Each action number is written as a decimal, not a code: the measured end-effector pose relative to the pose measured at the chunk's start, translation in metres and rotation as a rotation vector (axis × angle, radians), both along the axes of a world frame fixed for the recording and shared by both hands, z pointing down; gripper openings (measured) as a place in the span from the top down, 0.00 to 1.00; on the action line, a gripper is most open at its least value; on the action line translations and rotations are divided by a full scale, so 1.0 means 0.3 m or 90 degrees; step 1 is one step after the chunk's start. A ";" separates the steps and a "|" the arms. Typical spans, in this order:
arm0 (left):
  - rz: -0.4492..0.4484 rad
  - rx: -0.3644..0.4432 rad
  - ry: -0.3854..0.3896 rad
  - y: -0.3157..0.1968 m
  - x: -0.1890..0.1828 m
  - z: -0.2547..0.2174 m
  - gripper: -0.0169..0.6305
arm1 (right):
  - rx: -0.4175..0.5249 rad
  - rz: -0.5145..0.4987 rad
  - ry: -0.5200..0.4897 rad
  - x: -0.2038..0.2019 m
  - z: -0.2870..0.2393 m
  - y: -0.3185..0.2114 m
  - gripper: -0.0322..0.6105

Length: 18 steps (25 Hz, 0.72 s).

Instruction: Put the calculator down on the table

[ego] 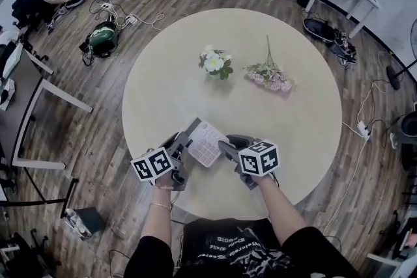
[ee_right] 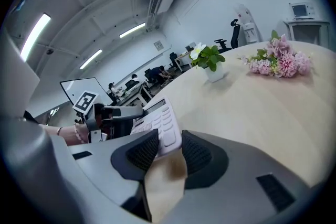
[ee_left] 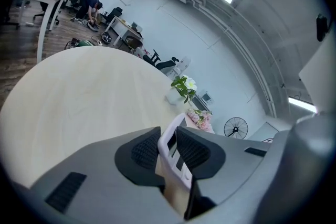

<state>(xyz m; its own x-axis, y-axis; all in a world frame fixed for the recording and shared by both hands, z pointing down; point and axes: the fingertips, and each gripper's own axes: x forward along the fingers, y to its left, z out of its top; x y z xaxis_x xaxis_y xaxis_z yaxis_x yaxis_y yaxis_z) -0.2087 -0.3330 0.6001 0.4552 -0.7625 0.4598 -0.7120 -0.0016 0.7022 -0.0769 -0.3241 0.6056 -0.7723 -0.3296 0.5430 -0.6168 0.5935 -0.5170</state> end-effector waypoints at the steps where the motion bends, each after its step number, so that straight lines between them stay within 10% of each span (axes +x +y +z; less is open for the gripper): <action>1: -0.004 -0.006 0.000 -0.013 -0.003 0.015 0.81 | -0.005 0.002 0.002 -0.003 0.013 -0.013 0.72; 18: -0.003 -0.075 -0.053 -0.144 -0.011 0.146 0.80 | -0.055 -0.022 0.083 -0.015 0.175 -0.155 0.71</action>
<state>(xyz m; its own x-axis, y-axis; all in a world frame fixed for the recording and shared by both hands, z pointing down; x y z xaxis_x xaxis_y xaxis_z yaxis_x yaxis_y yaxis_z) -0.2120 -0.3763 0.6440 0.4078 -0.7029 0.5828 -0.7676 0.0818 0.6357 -0.0814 -0.3706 0.6579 -0.7034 -0.2516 0.6647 -0.6619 0.5727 -0.4836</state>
